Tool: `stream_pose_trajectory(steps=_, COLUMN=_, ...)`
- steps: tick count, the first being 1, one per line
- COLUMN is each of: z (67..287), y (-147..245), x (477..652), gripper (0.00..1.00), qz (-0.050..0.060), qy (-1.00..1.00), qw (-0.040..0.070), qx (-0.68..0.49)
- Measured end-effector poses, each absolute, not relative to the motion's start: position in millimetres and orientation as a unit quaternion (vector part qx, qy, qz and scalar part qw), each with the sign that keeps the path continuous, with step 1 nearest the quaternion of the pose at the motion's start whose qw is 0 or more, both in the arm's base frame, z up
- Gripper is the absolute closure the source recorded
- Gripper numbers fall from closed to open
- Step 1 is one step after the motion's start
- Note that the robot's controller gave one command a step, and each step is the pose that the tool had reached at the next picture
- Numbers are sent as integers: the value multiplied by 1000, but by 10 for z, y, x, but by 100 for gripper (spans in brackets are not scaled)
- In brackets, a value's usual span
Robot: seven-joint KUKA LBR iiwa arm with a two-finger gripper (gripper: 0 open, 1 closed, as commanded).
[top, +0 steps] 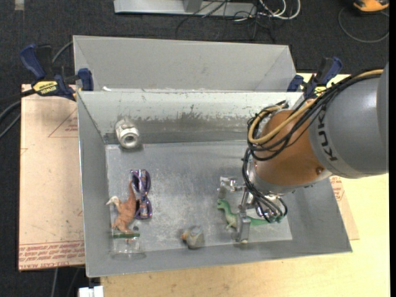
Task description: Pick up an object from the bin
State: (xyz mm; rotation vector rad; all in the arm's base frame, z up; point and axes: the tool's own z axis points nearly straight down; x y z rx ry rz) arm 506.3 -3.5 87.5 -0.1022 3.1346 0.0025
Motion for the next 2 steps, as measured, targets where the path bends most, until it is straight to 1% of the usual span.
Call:
stream_pose_trajectory(steps=1, z=709, y=-335, x=5128, gripper=0, qz=1, qy=996, qw=1, qx=-87)
stream_pose_trajectory(steps=2, z=704, y=-147, x=5479, gripper=100, qz=2, qy=999, qw=4, qx=35)
